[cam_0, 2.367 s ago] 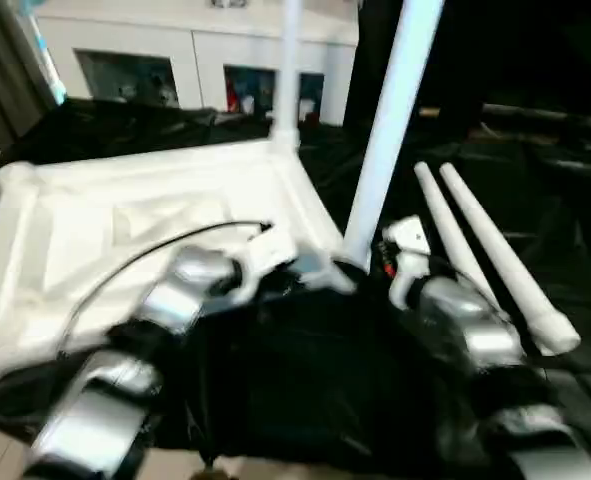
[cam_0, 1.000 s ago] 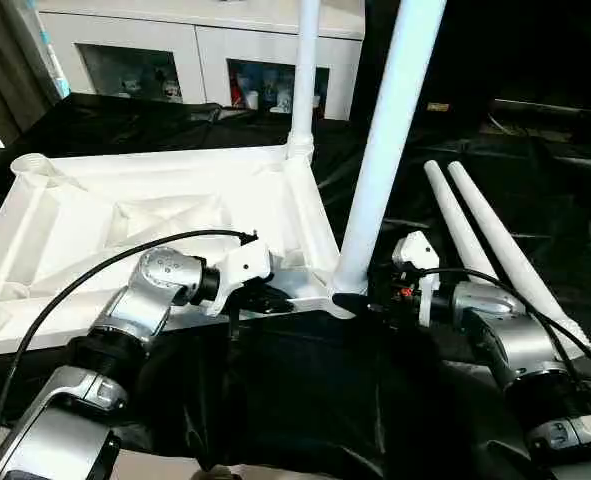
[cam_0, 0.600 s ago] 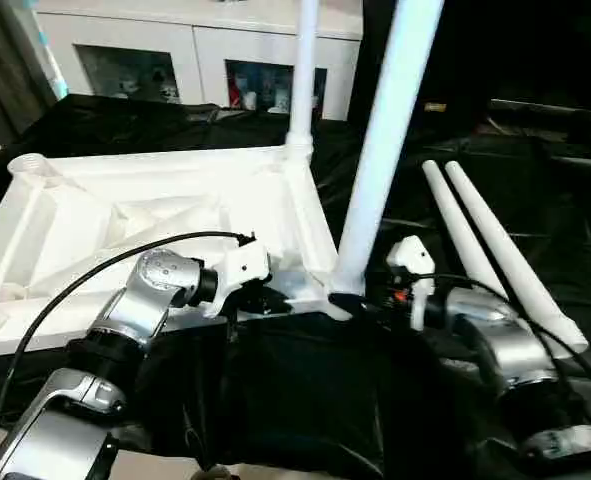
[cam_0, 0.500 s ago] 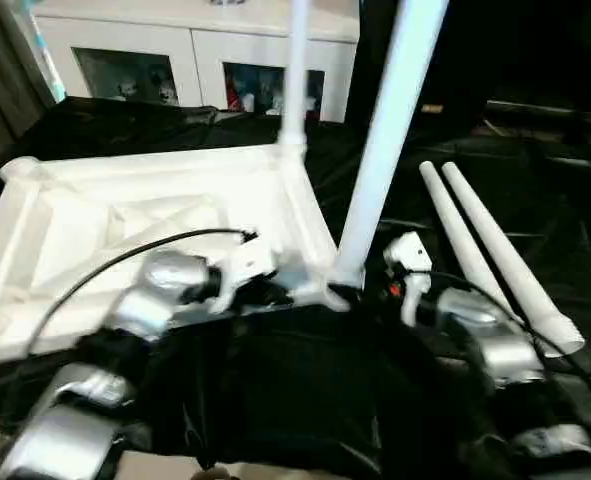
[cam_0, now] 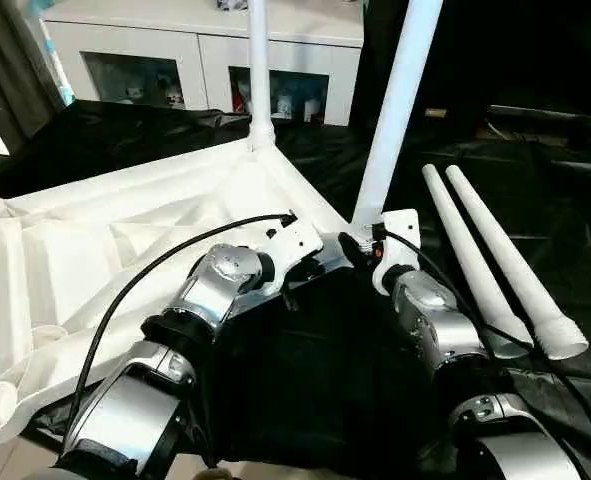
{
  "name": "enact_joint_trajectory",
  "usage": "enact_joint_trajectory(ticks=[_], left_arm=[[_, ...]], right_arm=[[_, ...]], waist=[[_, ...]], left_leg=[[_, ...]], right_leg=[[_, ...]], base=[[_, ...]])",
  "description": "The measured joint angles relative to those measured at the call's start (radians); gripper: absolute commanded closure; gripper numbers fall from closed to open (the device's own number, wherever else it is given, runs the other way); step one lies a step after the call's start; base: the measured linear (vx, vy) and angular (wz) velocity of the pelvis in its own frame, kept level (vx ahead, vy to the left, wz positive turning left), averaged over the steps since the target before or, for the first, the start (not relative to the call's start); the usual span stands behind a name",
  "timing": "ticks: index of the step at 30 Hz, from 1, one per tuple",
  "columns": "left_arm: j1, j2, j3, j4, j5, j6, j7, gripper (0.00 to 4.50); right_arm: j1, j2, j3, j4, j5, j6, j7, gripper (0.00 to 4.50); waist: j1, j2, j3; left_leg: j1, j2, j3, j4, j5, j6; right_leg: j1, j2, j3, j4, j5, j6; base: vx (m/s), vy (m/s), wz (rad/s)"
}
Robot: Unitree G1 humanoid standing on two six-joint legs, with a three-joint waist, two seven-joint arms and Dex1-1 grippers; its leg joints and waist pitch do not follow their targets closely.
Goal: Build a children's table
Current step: Rotate leg to tighten
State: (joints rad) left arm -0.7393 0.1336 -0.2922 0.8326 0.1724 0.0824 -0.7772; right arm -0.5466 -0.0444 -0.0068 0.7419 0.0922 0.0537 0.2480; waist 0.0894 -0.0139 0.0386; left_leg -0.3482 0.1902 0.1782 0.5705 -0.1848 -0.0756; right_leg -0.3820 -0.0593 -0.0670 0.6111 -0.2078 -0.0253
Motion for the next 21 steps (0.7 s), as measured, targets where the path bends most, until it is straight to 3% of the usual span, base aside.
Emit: enact_joint_trajectory(ticks=[5, 13, 21], left_arm=[[0.004, 0.037, 0.001, -0.012, -0.021, -0.015, -0.067, 4.5], [0.077, 0.17, 0.001, -0.122, -0.085, -0.072, -0.339, 4.5], [0.132, 0.225, -0.018, -0.223, -0.131, -0.048, -0.48, 4.5]], right_arm=[[0.033, -0.064, 0.027, -0.038, -0.003, -0.009, 0.14, 0.96], [0.126, -0.27, 0.126, -0.231, 0.055, 0.035, 0.575, 0.96], [0.138, -0.325, 0.168, -0.306, 0.085, 0.083, 0.751, 0.96]], waist=[[0.0, -0.001, 0.001], [0.001, -0.003, 0.003], [0.01, -0.003, 0.004]], left_leg=[[-0.002, 0.0, 0.0, -0.002, 0.0, 0.0], [-0.003, 0.001, 0.0, -0.001, -0.002, 0.005], [-0.003, 0.001, 0.0, -0.001, -0.003, 0.004]], right_leg=[[-0.002, 0.0, -0.001, 0.0, -0.001, 0.0], [-0.005, 0.0, -0.002, -0.002, -0.003, 0.001], [-0.005, 0.0, -0.002, -0.001, -0.003, 0.0]], base=[[0.0, 0.0, 0.0], [0.0, 0.0, 0.0], [0.0, 0.0, 0.0]])
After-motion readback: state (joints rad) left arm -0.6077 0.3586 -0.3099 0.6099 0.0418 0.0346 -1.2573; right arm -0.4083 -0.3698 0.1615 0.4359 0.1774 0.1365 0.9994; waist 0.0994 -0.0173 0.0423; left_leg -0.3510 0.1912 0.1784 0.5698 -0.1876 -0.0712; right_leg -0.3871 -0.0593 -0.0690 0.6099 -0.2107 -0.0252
